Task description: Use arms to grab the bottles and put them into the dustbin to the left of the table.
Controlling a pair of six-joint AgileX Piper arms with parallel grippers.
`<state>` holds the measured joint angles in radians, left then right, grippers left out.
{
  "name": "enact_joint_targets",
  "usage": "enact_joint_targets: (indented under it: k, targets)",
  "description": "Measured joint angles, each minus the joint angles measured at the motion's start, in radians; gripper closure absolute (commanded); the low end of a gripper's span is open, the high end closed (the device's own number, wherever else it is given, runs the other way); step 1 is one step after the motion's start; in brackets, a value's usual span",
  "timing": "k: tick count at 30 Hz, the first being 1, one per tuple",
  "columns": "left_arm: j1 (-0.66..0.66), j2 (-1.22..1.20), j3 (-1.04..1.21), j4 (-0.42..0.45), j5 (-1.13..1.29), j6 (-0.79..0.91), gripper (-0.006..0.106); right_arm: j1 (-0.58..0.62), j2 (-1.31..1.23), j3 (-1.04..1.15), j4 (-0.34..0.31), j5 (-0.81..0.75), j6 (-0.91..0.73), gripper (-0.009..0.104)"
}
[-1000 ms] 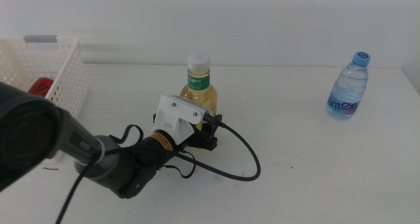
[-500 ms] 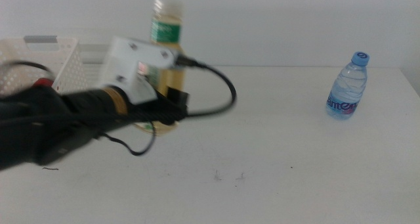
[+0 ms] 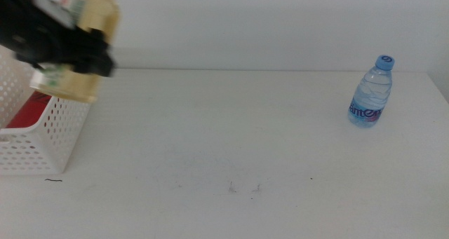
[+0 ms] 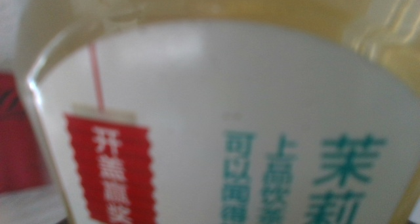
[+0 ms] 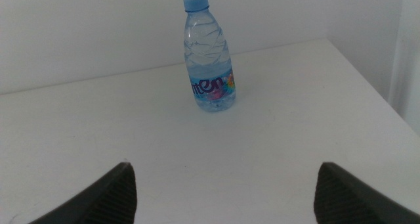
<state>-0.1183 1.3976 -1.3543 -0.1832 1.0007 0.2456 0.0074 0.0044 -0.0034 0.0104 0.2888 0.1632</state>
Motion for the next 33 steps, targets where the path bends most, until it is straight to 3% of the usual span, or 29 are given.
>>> enact_joint_targets:
  k: [4,10,16,21,24,31,33]
  targets:
    - [0.21,0.133,-0.183,-0.019,0.197,0.112,0.098,0.0,0.0,0.0,0.0,0.0,0.0,0.01]
    - [0.414,0.344,-0.348,-0.007,0.229,0.204,0.098,0.0,0.0,0.0,0.0,0.0,0.0,0.01]
    - [0.439,0.503,-0.361,-0.007,0.24,0.226,0.098,0.0,0.0,0.0,0.0,0.0,0.0,0.01]
    - [0.437,0.569,-0.361,-0.025,0.243,0.246,0.089,0.0,0.0,0.0,0.0,0.0,0.0,0.01]
    - [0.437,0.587,-0.361,-0.027,0.243,0.25,0.076,0.0,0.0,0.0,0.0,0.0,0.0,0.01]
    - [0.435,0.617,-0.361,-0.034,0.241,0.276,0.018,0.0,0.0,0.0,0.0,0.0,0.0,0.01]
    - [0.433,0.614,-0.364,-0.043,0.234,0.273,0.006,0.0,0.0,0.0,0.0,0.0,0.0,0.01]
